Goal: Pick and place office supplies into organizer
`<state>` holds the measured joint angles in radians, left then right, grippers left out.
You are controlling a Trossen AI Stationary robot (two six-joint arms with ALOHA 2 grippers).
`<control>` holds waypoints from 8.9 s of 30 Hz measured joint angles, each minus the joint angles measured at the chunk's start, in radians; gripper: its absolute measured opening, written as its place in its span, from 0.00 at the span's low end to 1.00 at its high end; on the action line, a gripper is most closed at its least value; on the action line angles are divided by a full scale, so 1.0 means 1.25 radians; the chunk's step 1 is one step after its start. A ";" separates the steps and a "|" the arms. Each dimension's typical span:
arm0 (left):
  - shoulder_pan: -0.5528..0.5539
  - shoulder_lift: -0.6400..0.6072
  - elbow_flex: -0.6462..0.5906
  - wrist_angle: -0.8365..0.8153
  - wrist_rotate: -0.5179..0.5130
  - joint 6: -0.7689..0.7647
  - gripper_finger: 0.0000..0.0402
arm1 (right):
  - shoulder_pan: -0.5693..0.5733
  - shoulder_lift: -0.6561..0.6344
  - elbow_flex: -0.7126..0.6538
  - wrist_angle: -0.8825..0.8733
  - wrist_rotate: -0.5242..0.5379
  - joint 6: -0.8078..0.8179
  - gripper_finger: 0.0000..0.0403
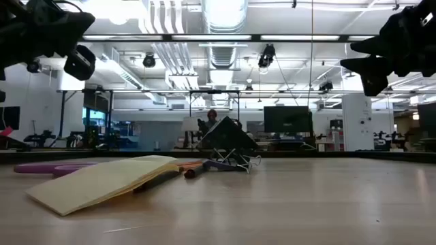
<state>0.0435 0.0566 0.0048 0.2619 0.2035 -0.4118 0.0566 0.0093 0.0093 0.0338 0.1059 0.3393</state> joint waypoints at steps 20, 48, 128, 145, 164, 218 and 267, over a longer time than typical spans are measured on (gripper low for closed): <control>0.000 0.000 0.000 0.000 0.000 0.000 0.00 | 0.000 0.000 0.000 0.000 0.000 0.000 0.45; 0.000 0.000 0.000 0.000 0.000 0.000 0.00 | 0.000 0.000 0.000 0.000 0.000 0.000 0.45; 0.000 0.000 0.000 0.021 0.000 0.000 0.00 | -0.005 0.635 0.360 0.166 -0.012 0.422 0.45; 0.000 0.001 -0.001 0.474 -0.132 -0.123 0.00 | -0.015 0.534 0.447 0.026 0.146 0.374 0.45; 0.000 0.176 0.066 0.215 -0.471 -0.105 0.00 | -0.025 0.582 0.446 0.036 0.149 0.436 0.45; 0.469 1.361 0.507 0.350 -0.073 -0.586 0.50 | -0.051 0.585 0.446 -0.174 0.230 0.526 0.70; 0.496 0.712 0.511 -0.244 -0.001 -0.184 0.50 | -0.321 1.424 1.163 -0.514 0.010 -0.192 0.63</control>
<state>0.6640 0.9471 0.6432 -0.0425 0.2017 -0.6412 -0.3443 1.7892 1.4625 -0.6084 0.1178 0.0988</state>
